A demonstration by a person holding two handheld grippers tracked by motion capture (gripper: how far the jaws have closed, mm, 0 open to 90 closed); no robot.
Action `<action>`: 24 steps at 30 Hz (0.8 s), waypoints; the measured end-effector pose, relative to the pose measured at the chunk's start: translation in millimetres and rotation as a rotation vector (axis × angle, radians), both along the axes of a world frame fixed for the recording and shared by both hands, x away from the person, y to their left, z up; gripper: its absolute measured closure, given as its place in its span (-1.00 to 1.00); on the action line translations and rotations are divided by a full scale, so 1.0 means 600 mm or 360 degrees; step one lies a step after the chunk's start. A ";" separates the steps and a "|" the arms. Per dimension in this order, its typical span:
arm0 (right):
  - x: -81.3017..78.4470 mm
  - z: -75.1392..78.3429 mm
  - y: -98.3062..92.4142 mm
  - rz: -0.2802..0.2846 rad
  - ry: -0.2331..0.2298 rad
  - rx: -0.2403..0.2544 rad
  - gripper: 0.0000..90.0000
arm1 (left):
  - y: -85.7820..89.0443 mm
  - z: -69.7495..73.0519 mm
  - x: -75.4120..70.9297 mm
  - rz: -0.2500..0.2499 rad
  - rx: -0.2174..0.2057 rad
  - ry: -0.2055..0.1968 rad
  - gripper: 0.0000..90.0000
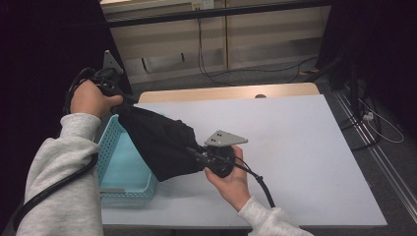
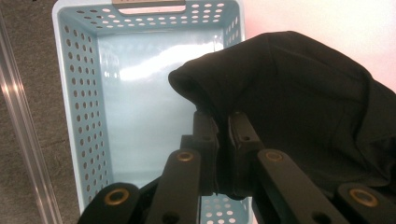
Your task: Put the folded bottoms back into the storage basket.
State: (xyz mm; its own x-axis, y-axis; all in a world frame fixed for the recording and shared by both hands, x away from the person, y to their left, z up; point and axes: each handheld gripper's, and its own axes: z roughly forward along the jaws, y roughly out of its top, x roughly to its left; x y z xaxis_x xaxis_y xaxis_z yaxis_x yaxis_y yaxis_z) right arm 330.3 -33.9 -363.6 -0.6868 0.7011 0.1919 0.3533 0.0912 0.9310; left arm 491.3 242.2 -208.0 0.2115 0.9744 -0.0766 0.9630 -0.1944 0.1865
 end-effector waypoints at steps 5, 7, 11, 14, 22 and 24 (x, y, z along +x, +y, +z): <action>-0.001 0.001 0.012 0.0022 0.0002 0.0007 0.80 | 0.011 0.004 -0.001 0.0016 0.0011 0.0024 0.86; -0.002 0.002 0.015 0.0035 0.0007 0.0017 0.79 | 0.017 0.005 -0.002 0.0026 0.0014 0.0038 0.86; -0.003 0.003 0.026 0.0052 0.0009 0.0040 0.79 | 0.029 0.007 -0.002 0.0041 0.0038 0.0073 0.86; -0.005 0.005 0.037 0.0073 0.0013 0.0049 0.79 | 0.042 0.011 -0.002 0.0062 0.0050 0.0081 0.86; -0.007 0.006 0.070 0.0119 0.0005 0.0071 0.79 | 0.072 0.018 -0.004 0.0100 0.0063 0.0083 0.86; -0.006 0.004 0.077 0.0124 0.0008 0.0067 0.79 | 0.077 0.016 -0.003 0.0103 0.0070 0.0088 0.86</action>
